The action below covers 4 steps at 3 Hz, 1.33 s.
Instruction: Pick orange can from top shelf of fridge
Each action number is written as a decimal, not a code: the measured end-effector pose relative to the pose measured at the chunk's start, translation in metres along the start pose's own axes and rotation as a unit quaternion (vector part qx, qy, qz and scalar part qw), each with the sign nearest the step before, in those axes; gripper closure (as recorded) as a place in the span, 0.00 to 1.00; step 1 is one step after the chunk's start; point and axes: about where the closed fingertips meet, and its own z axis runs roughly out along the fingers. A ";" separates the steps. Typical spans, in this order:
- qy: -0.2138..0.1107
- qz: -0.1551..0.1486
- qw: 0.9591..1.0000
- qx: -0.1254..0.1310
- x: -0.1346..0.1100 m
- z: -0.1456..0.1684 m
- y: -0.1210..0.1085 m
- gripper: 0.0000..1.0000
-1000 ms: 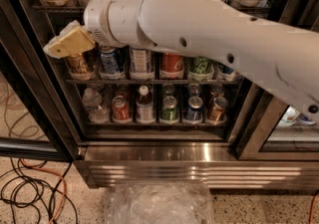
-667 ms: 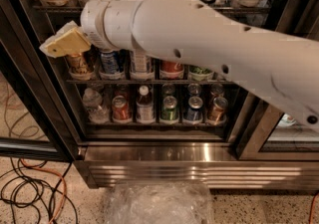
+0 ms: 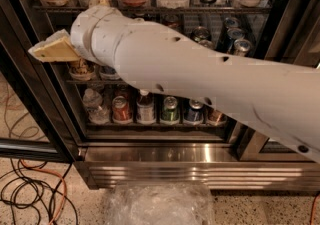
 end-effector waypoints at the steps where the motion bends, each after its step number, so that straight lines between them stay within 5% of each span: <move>1: -0.003 0.005 1.000 -0.001 -0.002 0.003 0.002 0.00; 4: -0.037 0.020 0.999 0.009 -0.018 0.026 0.003 0.01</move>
Offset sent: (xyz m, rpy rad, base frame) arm 0.0023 0.0051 -0.0044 0.0368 0.0167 0.0087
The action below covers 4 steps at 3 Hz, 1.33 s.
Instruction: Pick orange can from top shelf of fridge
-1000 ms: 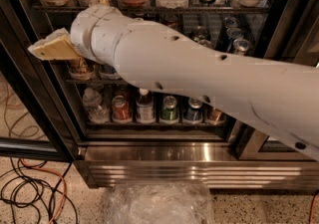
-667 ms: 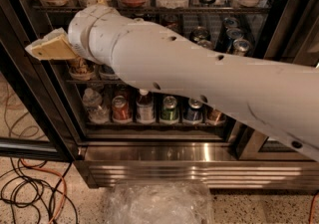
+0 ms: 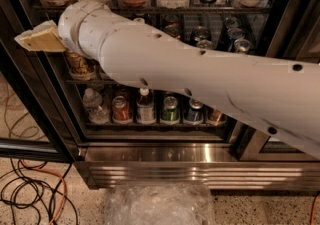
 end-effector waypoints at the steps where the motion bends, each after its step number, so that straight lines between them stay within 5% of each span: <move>1: -0.002 0.002 1.000 -0.008 -0.002 0.005 0.005 0.04; 2: -0.004 0.001 1.000 -0.015 -0.003 0.010 0.008 0.00; 4: -0.005 0.002 1.000 -0.015 -0.004 0.011 0.009 0.19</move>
Offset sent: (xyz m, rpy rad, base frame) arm 0.0069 0.0179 -0.0068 -0.0011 0.0139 0.0464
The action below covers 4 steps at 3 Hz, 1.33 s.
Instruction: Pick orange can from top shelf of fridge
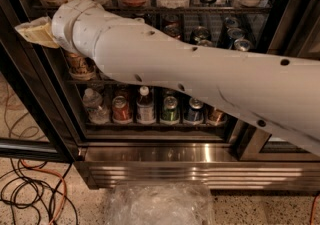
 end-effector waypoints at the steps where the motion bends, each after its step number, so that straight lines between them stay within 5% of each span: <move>1: -0.017 -0.004 1.000 0.002 -0.005 0.017 -0.002 0.12; 3: -0.043 -0.029 0.999 0.015 -0.011 0.056 -0.031 0.08; 4: -0.045 -0.029 0.998 0.016 -0.013 0.056 -0.033 0.14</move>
Offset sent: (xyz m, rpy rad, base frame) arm 0.0709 0.0294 0.0120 0.0540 -0.1041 -0.0092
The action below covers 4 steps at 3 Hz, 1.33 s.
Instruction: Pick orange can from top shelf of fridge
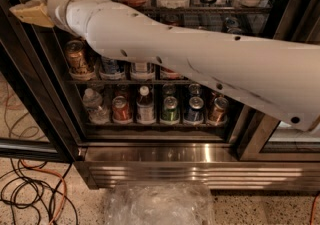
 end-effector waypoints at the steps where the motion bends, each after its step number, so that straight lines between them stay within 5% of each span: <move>1: 0.000 0.000 1.000 0.000 0.000 0.000 0.000 0.11; 4: -0.006 -0.032 0.999 -0.007 -0.002 0.025 -0.012 0.07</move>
Offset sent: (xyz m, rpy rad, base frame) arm 0.0079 0.0055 -0.0005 -0.0143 -0.0044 0.0067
